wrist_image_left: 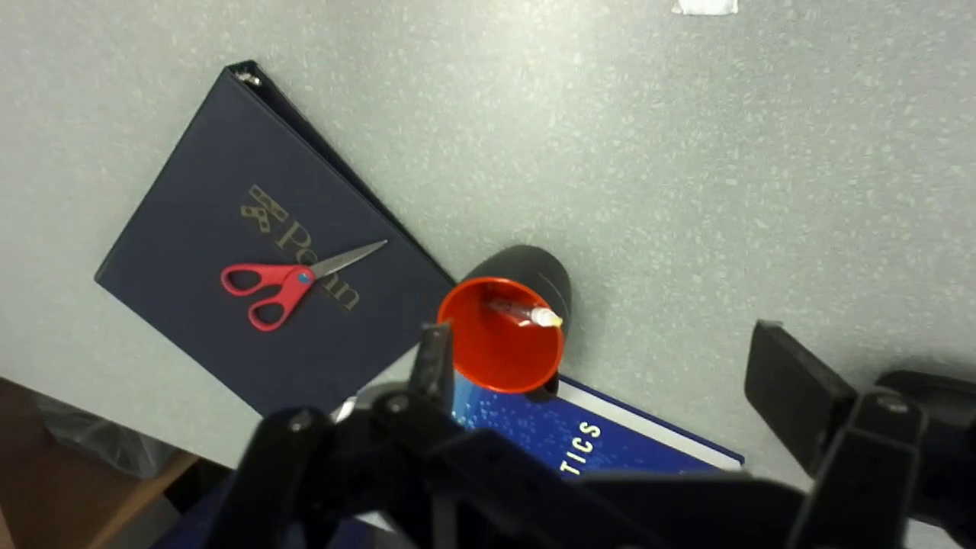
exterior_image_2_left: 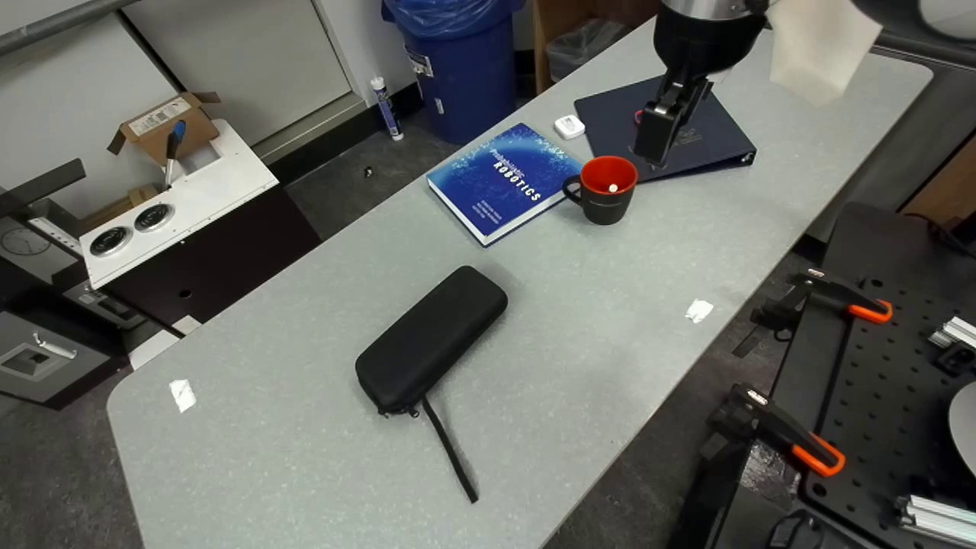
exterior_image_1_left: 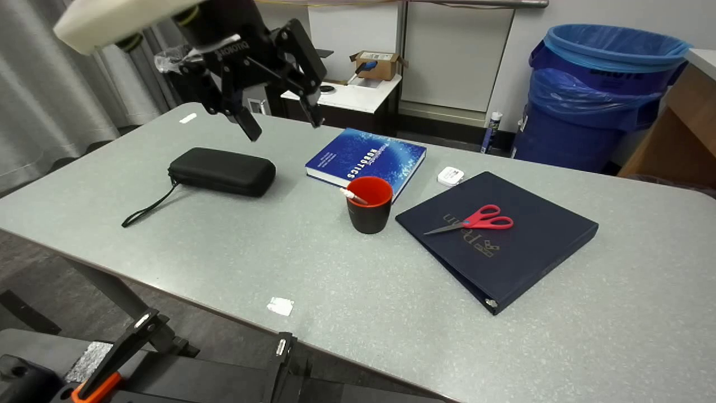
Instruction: Put the pen on the table
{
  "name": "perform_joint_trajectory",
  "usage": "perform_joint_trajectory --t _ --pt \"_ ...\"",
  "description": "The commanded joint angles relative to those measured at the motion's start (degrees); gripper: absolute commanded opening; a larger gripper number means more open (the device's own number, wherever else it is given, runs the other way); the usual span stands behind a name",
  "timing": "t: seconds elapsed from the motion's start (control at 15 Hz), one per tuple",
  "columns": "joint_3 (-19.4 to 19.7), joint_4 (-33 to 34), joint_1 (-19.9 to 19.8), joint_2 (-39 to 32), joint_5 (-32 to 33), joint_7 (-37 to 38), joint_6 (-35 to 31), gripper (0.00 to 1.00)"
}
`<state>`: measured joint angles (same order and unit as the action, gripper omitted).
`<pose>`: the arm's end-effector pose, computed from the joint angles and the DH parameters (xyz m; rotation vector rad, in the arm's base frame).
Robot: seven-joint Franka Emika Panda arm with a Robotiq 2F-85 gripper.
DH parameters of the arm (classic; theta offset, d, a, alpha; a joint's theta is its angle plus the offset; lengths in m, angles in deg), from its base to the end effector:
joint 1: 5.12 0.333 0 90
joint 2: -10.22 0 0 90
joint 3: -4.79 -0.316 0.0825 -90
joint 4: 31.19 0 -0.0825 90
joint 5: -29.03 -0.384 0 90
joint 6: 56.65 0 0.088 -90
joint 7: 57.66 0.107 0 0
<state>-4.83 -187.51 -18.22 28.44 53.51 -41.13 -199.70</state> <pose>0.3931 -0.0250 0.3271 2.8263 -0.0301 0.1523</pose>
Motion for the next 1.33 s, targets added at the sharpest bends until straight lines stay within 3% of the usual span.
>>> perform_joint_trajectory --t 0.0,0.33,0.67,1.0,1.27 --pt "2.24 0.66 1.84 -1.49 0.56 0.93 0.33 1.00" --pt "2.82 1.84 2.23 -3.19 0.42 1.09 0.33 1.00" --pt "2.77 7.43 -1.67 -13.48 10.61 17.18 -1.24 1.00" --pt "7.85 13.83 1.85 -23.53 16.84 29.63 -0.82 1.00" --pt "11.79 19.09 5.97 -31.26 15.46 32.86 -0.69 1.00"
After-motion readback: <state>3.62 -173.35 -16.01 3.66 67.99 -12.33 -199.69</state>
